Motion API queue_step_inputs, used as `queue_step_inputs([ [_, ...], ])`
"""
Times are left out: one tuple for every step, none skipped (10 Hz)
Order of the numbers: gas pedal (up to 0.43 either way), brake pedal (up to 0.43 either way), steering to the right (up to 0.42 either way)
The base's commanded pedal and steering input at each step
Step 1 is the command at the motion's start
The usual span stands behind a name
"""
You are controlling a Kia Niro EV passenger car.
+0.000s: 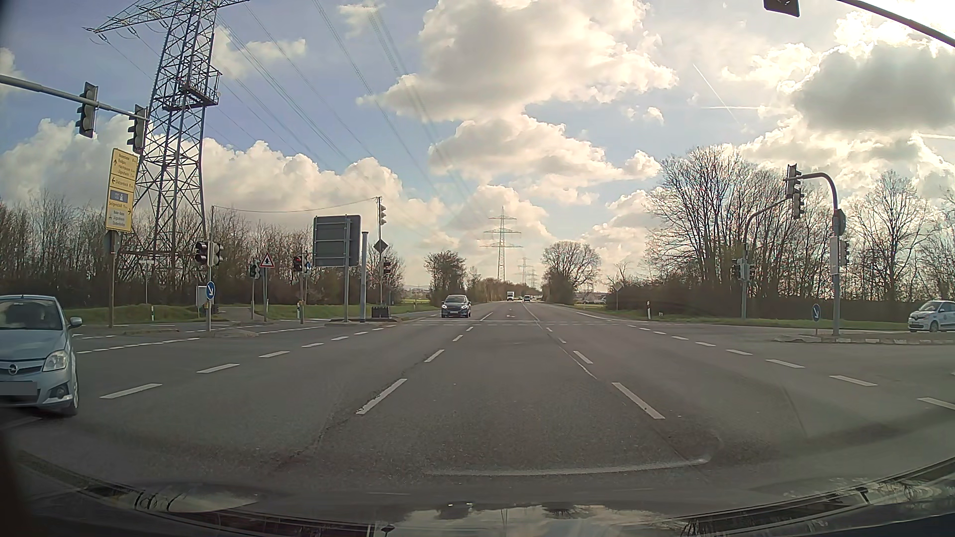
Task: Follow the waypoints while adhering to traffic rules and regulations
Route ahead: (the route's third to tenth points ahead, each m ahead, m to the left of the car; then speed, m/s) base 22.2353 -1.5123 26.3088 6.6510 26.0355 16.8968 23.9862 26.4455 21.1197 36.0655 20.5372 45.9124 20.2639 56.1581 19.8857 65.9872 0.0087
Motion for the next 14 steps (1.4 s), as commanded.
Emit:
queue_step_inputs([
  [0.000,0.280,-0.001],
  [0.000,0.287,-0.001],
  [0.000,0.280,-0.001],
  [0.000,0.280,-0.001],
  [0.000,0.287,-0.001],
  [0.000,0.280,-0.001],
  [0.000,0.280,-0.001],
  [0.000,0.280,-0.001],
  [0.000,0.274,-0.001],
  [0.000,0.280,-0.001],
  [0.000,0.287,-0.001],
  [0.000,0.280,-0.001],
  [0.000,0.280,-0.001],
  [0.000,0.280,-0.001],
])
